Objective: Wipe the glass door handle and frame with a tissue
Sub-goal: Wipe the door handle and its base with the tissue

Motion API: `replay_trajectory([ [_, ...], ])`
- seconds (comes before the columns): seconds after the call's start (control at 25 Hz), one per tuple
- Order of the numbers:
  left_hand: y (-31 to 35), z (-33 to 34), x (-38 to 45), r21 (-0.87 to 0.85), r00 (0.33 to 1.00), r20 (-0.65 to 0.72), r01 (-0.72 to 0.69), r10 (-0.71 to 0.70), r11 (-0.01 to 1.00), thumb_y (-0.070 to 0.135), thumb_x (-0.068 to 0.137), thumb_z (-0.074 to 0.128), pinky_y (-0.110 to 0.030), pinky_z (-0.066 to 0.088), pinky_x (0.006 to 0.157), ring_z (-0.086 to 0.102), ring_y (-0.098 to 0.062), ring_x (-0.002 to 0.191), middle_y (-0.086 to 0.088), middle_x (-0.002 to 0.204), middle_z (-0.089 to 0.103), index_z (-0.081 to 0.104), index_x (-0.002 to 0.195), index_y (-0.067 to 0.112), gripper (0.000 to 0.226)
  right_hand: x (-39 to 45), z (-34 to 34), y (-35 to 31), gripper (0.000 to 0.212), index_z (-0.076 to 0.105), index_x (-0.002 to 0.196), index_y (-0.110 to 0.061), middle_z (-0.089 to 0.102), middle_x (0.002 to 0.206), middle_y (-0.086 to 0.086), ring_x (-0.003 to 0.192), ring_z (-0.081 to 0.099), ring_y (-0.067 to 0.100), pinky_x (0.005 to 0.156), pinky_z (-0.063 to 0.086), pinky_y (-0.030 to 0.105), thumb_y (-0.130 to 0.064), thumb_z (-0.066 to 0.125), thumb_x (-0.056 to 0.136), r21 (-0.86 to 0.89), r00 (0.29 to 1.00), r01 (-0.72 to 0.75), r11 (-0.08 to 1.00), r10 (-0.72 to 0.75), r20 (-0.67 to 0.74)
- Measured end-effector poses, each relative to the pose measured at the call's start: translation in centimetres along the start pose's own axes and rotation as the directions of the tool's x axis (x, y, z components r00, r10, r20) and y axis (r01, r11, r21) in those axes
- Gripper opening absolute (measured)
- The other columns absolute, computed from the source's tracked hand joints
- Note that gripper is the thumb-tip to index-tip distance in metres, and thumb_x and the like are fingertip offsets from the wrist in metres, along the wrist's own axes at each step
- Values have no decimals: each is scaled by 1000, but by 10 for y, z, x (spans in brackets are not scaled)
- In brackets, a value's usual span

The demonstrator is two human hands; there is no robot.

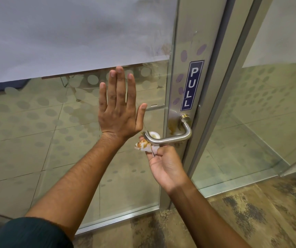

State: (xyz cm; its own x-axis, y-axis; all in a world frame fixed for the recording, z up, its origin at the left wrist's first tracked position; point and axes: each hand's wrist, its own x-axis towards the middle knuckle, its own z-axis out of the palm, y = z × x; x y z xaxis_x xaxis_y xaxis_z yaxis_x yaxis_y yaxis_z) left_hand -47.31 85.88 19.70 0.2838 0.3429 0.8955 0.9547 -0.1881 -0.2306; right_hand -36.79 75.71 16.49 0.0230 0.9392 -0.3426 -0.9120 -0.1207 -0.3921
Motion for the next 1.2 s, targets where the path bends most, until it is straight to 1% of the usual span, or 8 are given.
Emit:
replay_trajectory([
  [0.12, -1, -1, 0, 1, 1000, 0, -8, 8, 1000, 49, 97, 45, -42, -6, 124, 8, -36, 147, -23, 156, 15, 22, 154, 0, 78, 5, 12, 8, 43, 61, 96, 8, 75, 83, 19, 75, 75, 25, 66, 63, 31, 22, 22, 84, 88, 998, -35, 995, 39, -49],
  [0.24, -1, -2, 0, 3, 1000, 12, -17, 17, 1000, 49, 98, 41, -42, -6, 124, 7, -35, 147, -22, 156, 14, 19, 154, 2, 77, 1, 1, 9, 46, 61, 110, 10, 73, 100, 23, 87, 74, 27, 67, 62, 31, 20, 24, 85, 34, 999, -21, 999, 22, -31],
  [0.44, -1, -2, 2, -45, 1000, 11, 3, -2, 999, 49, 96, 42, -40, -10, 124, 6, -35, 148, -23, 156, 12, 19, 153, 1, 78, -20, -45, -18, 45, 68, 107, 0, 77, 94, 11, 89, 75, 20, 73, 60, 32, 15, 29, 89, -380, 988, 92, 921, -132, -80],
  [0.6, 5, -4, 1, -152, 1000, -9, 7, -9, 988, 45, 94, 46, -40, -9, 125, -15, -22, 154, -25, 155, 12, 20, 153, 0, 78, -25, -65, -43, 38, 69, 98, -15, 75, 90, 5, 80, 72, 15, 63, 57, 25, 11, 42, 92, -609, 861, 219, 762, -444, -246],
  [0.72, 11, -5, -2, -169, 999, 4, -43, 45, 985, 40, 96, 47, -41, -8, 124, -20, -19, 152, -27, 155, 18, 23, 153, -1, 75, -25, -68, -57, 32, 68, 97, -26, 76, 94, -1, 84, 74, 10, 68, 60, 23, 3, 53, 95, -698, 764, 373, 611, -630, -143],
  [0.84, 12, -3, -2, -145, 999, -1, -39, 39, 989, 41, 99, 43, -41, -8, 124, -19, -19, 152, -27, 154, 23, 26, 153, -1, 70, -20, -64, -72, 31, 71, 108, -24, 74, 104, -3, 96, 71, 8, 80, 58, 23, 0, 58, 95, -782, 653, 499, 374, -755, 55],
  [1.04, 12, 2, -2, -60, 999, 3, -39, 39, 997, 44, 97, 45, -41, -10, 124, -22, -20, 152, -24, 155, 19, 24, 154, 2, 74, -2, -53, -96, 31, 70, 117, -4, 71, 109, 6, 100, 65, 10, 92, 50, 13, 6, 59, 89, -803, 399, 510, -309, -742, 539],
  [1.2, 14, 3, -5, -19, 998, 4, -56, 57, 998, 46, 99, 39, -41, -11, 124, -12, -28, 155, -22, 156, 16, 22, 155, 3, 73, 13, -43, -111, 29, 70, 115, 2, 69, 113, 17, 102, 67, 28, 92, 55, 31, 6, 63, 87, -609, 405, 407, -681, -463, 789],
])
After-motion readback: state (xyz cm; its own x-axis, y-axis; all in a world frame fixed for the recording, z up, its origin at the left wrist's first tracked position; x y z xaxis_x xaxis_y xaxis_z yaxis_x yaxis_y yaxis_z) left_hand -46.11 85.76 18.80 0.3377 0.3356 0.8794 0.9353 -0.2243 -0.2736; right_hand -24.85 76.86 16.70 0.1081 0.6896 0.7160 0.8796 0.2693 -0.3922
